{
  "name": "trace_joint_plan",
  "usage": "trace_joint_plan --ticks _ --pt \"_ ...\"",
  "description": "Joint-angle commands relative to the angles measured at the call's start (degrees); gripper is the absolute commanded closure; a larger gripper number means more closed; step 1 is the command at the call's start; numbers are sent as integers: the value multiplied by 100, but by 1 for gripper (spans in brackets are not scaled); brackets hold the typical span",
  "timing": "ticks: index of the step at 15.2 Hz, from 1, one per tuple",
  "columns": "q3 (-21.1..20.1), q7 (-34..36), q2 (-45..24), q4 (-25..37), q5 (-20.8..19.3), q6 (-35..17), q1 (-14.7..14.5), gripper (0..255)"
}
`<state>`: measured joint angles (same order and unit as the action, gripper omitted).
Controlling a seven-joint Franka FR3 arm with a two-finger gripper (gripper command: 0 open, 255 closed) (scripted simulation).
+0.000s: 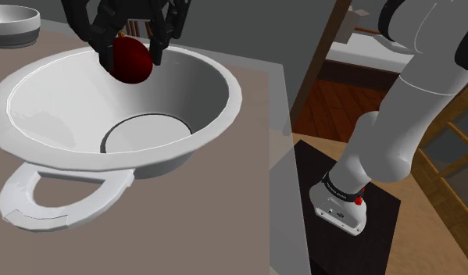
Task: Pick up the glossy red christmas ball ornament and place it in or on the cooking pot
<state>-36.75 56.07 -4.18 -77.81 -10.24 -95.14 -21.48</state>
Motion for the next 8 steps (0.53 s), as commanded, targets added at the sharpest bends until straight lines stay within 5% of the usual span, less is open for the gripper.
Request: trace_joint_plan --ticks 1,6,8 --pt "0 0 1 -1 1 -1 0 0" --pt "0 0 1 -1 1 -2 0 0" --pt "-50 30 -115 524 -97 440 -82 0"
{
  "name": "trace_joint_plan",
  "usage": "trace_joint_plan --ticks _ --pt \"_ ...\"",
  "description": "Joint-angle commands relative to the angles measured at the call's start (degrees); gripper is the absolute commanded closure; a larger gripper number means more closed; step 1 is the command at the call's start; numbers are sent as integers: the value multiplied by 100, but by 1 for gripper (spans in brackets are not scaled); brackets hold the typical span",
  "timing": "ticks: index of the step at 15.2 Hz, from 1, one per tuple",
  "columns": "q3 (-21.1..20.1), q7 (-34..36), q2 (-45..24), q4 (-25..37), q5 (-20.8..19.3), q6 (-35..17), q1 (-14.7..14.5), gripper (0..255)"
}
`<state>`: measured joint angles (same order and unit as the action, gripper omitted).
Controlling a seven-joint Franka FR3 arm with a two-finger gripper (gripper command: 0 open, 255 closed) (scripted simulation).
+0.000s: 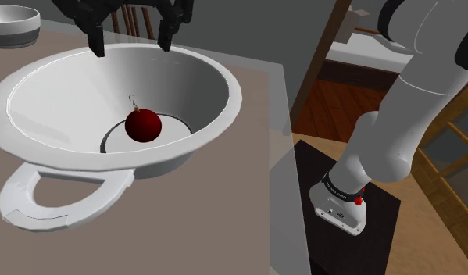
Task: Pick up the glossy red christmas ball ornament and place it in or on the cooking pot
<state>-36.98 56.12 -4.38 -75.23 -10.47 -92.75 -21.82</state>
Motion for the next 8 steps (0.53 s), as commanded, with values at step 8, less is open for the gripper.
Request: trace_joint_plan --ticks 8 --pt "-80 68 -261 821 -218 635 -170 0"
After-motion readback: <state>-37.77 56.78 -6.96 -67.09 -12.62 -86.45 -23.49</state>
